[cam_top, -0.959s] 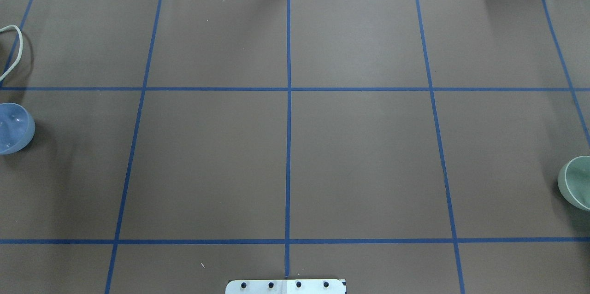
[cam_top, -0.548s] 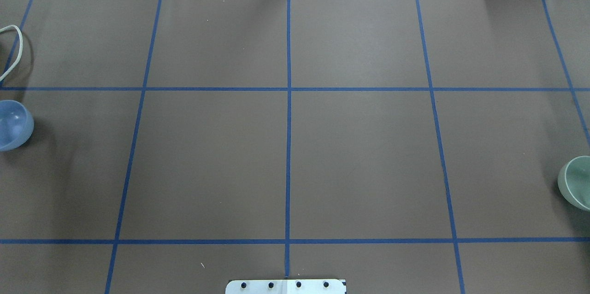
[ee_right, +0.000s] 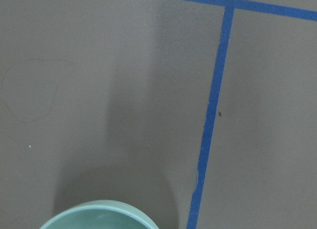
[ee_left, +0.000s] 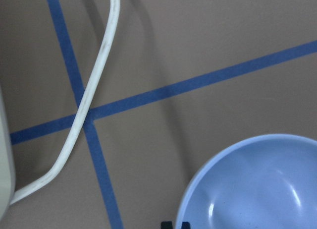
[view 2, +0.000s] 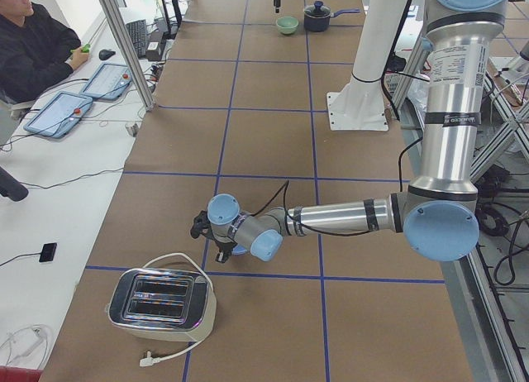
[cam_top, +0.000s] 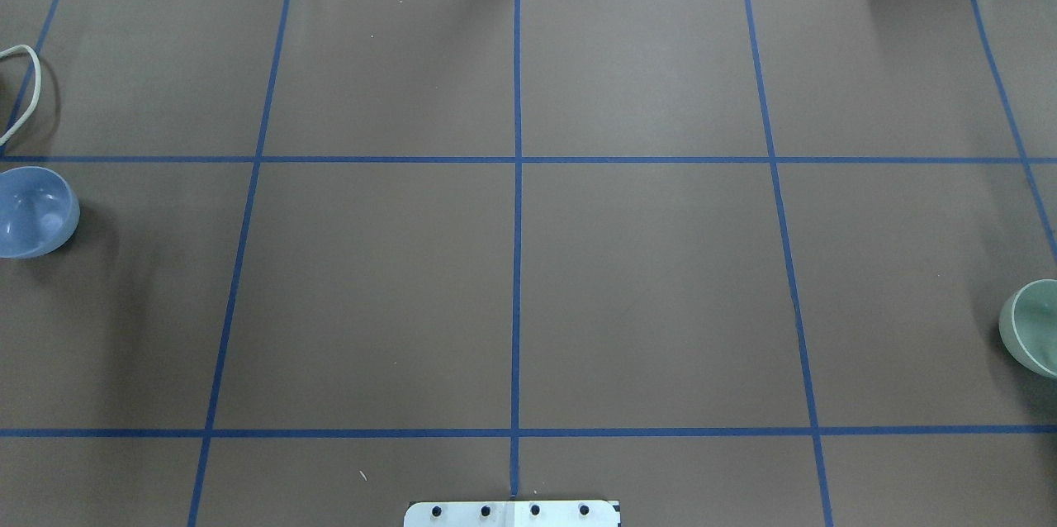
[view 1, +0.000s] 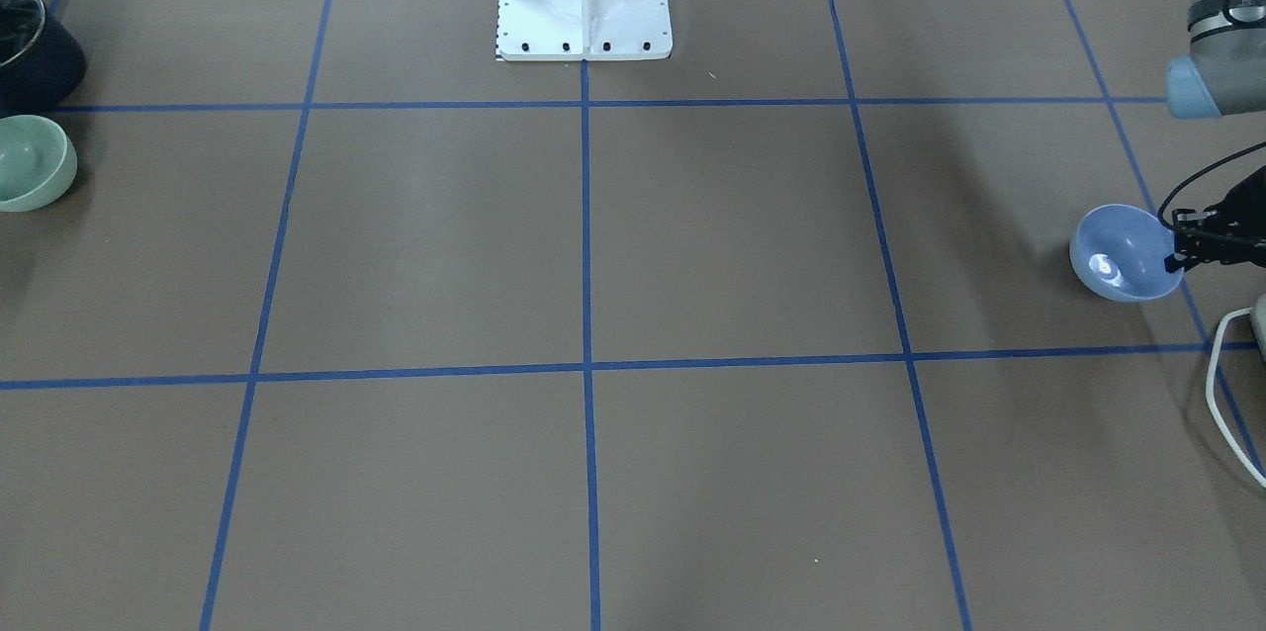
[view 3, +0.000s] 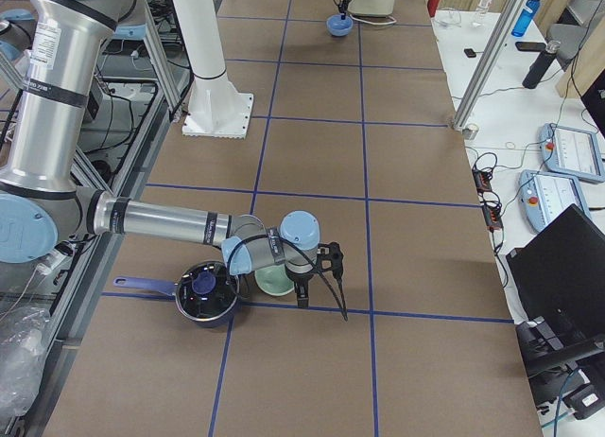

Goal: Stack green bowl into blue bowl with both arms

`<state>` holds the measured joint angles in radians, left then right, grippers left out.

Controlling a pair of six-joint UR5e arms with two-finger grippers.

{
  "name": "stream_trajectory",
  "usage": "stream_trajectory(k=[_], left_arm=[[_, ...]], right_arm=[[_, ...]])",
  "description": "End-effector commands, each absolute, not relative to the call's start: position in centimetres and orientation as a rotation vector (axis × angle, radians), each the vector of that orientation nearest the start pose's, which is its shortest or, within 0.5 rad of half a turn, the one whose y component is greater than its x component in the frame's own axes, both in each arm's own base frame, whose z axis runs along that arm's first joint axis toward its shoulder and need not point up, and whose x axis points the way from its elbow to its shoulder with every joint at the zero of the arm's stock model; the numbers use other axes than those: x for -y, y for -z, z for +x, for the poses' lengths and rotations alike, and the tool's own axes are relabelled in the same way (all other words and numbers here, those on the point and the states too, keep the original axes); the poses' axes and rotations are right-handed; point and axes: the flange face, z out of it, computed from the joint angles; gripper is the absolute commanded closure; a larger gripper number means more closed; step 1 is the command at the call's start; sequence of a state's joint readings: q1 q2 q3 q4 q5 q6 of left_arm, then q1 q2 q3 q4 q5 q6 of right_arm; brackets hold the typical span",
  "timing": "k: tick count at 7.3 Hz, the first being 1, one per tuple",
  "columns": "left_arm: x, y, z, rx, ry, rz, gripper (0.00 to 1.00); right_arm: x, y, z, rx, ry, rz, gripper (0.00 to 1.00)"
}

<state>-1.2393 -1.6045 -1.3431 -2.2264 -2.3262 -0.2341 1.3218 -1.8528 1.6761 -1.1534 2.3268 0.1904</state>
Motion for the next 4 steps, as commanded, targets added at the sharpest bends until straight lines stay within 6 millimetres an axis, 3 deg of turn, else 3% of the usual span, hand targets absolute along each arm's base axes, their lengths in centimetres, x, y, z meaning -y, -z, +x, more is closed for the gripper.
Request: stream_trajectory(k=[1, 4], left_arm=[[53.8, -63.1, 12.2, -0.91, -0.248, 0.19, 1.0], [57.3, -53.6, 13.4, -0.945, -0.119, 0.164, 1.0]], right_arm=[[37.4, -69.4, -3.3, 0.783, 0.152, 0.04, 0.0], [36.4, -70.9, -4.0, 0.779, 0.169, 0.016, 0.0]])
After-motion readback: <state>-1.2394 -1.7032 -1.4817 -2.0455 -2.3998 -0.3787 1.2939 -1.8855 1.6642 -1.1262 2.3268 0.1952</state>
